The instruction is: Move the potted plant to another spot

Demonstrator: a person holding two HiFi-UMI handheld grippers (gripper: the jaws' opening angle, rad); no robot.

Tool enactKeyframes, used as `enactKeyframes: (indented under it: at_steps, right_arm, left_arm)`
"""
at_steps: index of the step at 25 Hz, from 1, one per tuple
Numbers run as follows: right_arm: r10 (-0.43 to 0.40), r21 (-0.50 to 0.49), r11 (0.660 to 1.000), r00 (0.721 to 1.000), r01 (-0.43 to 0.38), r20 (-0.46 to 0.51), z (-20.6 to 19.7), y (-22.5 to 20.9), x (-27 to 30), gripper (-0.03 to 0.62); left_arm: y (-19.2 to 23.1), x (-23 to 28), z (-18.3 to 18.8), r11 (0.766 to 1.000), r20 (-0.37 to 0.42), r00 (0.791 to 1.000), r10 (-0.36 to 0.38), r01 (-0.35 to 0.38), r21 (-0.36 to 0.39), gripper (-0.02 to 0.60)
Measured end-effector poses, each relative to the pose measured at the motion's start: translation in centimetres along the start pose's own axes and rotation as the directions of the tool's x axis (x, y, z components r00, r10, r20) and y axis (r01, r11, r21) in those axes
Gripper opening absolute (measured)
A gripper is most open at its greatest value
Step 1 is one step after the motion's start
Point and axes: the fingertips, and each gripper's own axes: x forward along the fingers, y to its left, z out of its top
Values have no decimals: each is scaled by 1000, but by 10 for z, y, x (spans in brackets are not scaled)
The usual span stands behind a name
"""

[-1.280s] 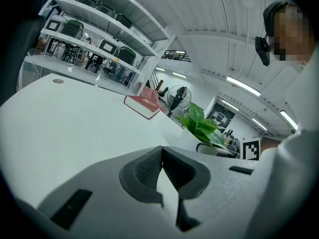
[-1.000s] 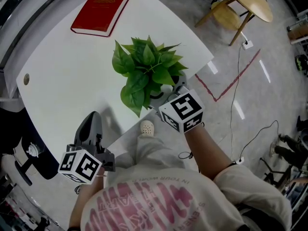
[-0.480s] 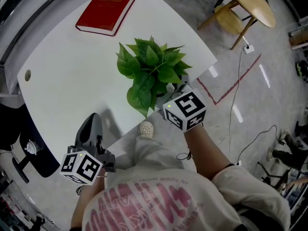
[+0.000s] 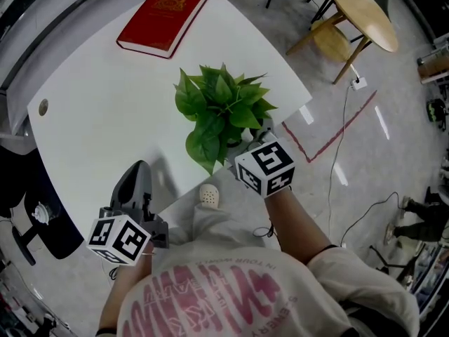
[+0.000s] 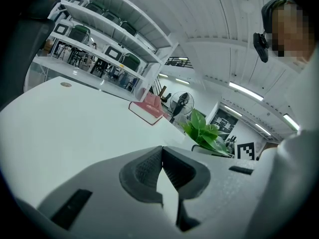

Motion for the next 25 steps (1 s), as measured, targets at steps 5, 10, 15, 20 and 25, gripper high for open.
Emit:
enactKeyframes:
  at_steps: [5, 10, 15, 20, 25]
  right_arm:
    - [2, 8, 1000, 1000, -2, -3, -3, 3, -1, 546]
    - [-20, 20, 1000, 999, 19, 39, 5, -1, -2, 546]
    - [-39, 7, 999, 996, 39, 82, 10, 4, -8, 546]
    - [-45, -36, 998, 991, 50, 129, 19, 2, -7, 546]
    - [-55, -33, 998, 985, 61, 163, 31, 7, -13, 546]
  left_arm:
    - [-2, 4, 5, 1000, 16, 1000, -21, 21, -1, 3]
    - [-6, 18, 9, 998, 45, 997, -62, 62, 6, 3]
    - [-14, 25, 9, 992, 74, 991, -110, 106, 64, 3]
    - [-28, 38, 19, 968, 126, 976, -175, 148, 201, 3]
    - [-34, 42, 27, 972, 157, 966, -207, 185, 145, 3]
